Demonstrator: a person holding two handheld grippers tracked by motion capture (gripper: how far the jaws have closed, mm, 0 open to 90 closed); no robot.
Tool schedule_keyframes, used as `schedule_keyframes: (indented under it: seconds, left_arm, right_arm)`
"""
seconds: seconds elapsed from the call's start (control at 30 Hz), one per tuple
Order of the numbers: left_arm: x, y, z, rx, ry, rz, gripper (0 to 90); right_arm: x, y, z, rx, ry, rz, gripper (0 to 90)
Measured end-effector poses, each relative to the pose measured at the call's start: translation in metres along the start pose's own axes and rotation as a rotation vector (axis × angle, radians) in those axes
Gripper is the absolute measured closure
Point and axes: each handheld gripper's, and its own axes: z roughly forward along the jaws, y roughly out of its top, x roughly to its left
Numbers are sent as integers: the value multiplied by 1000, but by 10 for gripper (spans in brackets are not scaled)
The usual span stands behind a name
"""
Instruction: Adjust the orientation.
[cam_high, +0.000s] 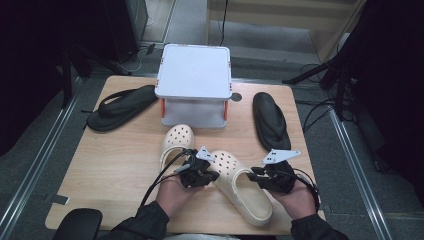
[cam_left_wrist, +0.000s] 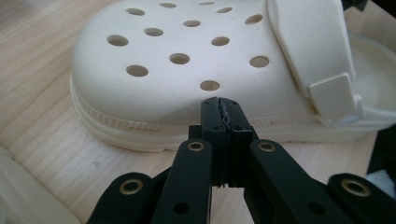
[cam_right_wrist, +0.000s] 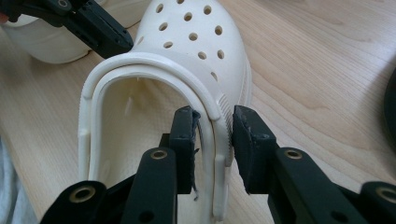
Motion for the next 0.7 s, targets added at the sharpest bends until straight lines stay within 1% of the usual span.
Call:
schedule_keyframes:
  seconds: [0.1,0.13,0.2,0.3,0.37,0.4,0.47,0.53,0.6,0.67,0.7]
  left_arm:
    - [5,6,1,9,19,4,900]
    - [9,8,2,13,18,-3,900]
    - [12,11,2,17,33,-2,900]
    - [18,19,2,40,34,-18,900]
    - [17,22,2,36,44,-11,900]
    - [17,23,2,39,48,0,900]
    - [20,25,2,31,49,-11,900]
    - [25,26,2,28,45,-15,900]
    - [29,26,0,13,33,-30,888]
    - [31,26,-5,9,22,-33,875]
    - [31,26,-8,-13,18,-45,872]
  right_arm:
    - [3,1,1,-4,-22,17,735]
    - [4,2,2,-5,-23,23,737]
    - [6,3,4,-12,-29,44,742]
    - [8,4,6,-19,-37,64,745]
    - [9,6,8,-26,-41,79,746]
    - [10,6,9,-25,-46,90,747]
    - [11,7,11,-33,-56,95,748]
    - [12,8,12,-39,-66,116,748]
    - [14,10,15,-47,-84,124,750]
    - [16,12,17,-51,-97,128,750]
    - [17,13,18,-54,-102,130,750]
